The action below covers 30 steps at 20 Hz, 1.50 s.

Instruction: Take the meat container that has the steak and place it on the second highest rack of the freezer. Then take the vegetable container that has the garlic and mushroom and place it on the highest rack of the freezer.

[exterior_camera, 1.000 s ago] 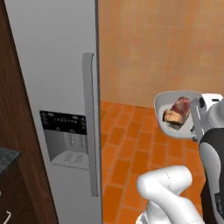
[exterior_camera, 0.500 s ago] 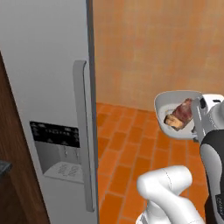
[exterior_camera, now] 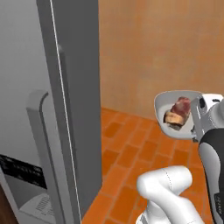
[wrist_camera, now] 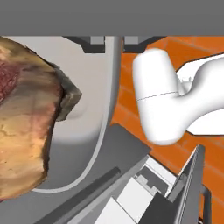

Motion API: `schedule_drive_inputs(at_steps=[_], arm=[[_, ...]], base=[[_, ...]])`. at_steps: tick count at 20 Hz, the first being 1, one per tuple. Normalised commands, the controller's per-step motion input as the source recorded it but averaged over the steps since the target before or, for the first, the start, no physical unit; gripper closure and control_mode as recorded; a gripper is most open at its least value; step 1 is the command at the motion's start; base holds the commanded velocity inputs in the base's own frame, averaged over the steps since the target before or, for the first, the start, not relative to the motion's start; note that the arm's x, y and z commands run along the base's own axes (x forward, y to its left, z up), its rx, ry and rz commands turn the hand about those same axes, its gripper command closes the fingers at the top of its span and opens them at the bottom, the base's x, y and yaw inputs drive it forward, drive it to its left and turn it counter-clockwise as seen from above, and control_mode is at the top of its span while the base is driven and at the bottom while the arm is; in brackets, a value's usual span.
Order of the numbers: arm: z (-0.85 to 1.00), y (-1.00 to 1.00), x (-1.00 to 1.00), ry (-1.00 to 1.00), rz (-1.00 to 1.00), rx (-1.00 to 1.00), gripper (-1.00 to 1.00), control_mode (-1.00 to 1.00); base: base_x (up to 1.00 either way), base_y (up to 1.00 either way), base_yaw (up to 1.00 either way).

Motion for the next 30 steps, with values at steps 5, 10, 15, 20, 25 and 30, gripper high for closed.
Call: schedule_drive_inputs(at_steps=[5,10,15,20,25,30], arm=[[0.00,0.00,0.00,0.00,0.00,0.00,1.00,1.00],[0.00,0.00,0.00,0.00,0.00,0.00,1.00,1.00],[0.00,0.00,0.00,0.00,0.00,0.00,1.00,1.00],[0.00,0.00,0.00,0.00,0.00,0.00,1.00,1.00],[0.00,0.00,0.00,0.00,0.00,0.00,1.00,1.00],[0.00,0.00,0.00,0.00,0.00,0.00,1.00,1.00]], base=[[0.97,-0.33,0.67],[0.28,-0.14,0.85],[0.24,-0.16,0.83],[0.41,-0.20,0.71],[0.07,0.00,0.55],[0.37,0.00,0.26]])
